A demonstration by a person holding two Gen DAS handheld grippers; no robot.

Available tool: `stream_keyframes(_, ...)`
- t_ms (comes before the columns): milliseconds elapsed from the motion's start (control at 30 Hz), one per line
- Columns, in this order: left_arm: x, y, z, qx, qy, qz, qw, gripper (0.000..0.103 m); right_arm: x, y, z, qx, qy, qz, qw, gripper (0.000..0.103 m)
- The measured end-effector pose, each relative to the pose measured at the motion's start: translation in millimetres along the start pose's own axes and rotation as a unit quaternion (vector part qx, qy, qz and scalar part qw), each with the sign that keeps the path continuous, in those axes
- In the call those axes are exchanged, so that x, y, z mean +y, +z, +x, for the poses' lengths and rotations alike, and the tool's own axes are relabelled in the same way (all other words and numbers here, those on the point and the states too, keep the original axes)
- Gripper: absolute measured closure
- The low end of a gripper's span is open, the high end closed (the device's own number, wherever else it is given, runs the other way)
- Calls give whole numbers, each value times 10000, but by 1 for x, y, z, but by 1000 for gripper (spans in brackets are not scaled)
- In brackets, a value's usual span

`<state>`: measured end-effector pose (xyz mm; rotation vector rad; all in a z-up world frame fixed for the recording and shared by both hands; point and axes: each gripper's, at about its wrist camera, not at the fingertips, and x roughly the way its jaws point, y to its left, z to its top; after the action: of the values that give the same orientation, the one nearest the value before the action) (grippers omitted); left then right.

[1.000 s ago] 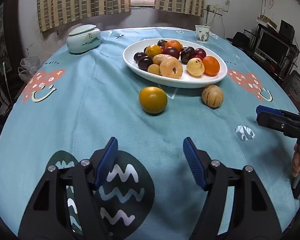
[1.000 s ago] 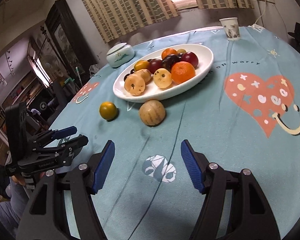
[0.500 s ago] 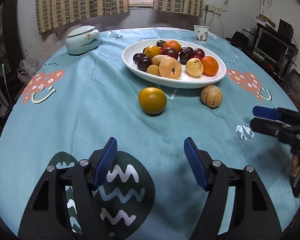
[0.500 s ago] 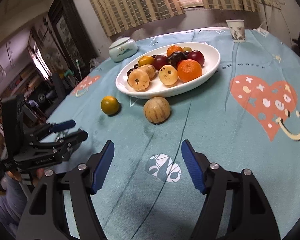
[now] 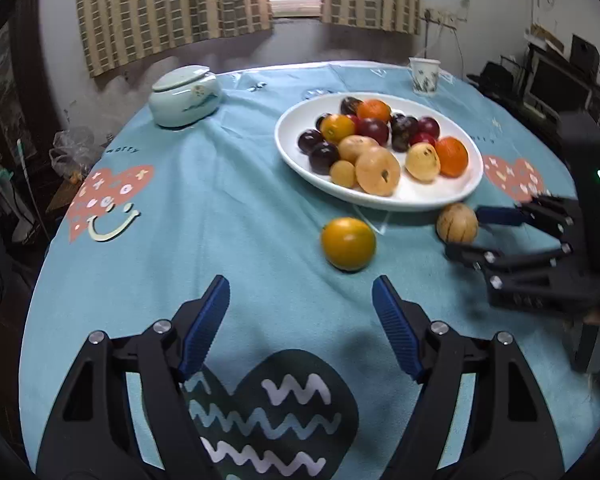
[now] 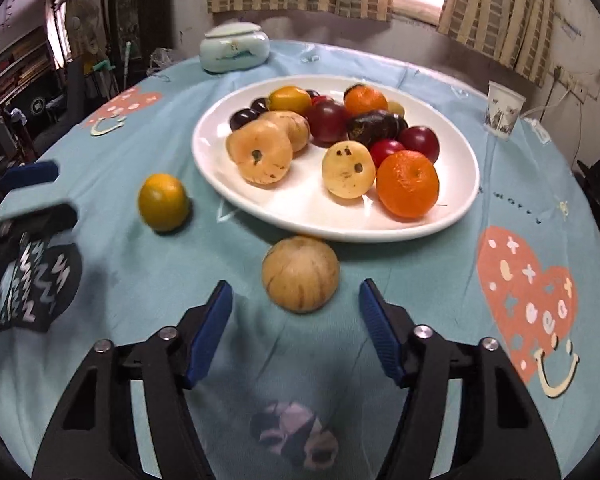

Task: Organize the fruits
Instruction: 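Grasp the tan melon-like fruit with the right tool while the left tool grasps the yellow-orange fruit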

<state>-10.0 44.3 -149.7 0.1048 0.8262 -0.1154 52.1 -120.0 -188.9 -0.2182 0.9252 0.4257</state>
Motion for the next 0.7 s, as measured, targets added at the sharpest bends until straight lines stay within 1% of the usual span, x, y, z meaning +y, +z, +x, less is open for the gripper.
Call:
stream_keyframes(33,-5,2,4,39,-10,64,10000,28,-1,2,6,46,51,-9,10000,62)
stream_keyframes(167,-22,10,18,84,22,362,9993,28,-3,-4,2,-67,144,-159,9997,63)
stream_keyframes(267,-33,19,32,143,146,523,9984,28,-17,-13,-10,-251,471,180,9984,63)
stream_keyframes(367,-36,28,51,271,284,495,9980,29,-27,-20,-18,-348,626,383,9967,63)
stream_keyframes(433,-36,31,60,362,357,461,9976,33,-31,-22,-20,-370,691,438,9960,63)
stream_keyframes(500,-34,33,67,459,288,398,9977,38,-32,-22,-22,-390,707,447,9957,63)
stream_keyframes(533,-34,33,69,483,228,384,9978,42,-31,-22,-22,-397,726,435,9956,63)
stream_keyframes(567,-35,32,70,494,101,389,9980,58,-30,-22,-23,-411,747,427,9954,63)
stream_keyframes(600,-37,31,68,492,20,405,9980,60,-29,-22,-25,-422,762,397,9954,63)
stream_keyframes(700,-41,28,64,409,186,485,9978,61,-27,-22,-28,-468,802,339,9951,63)
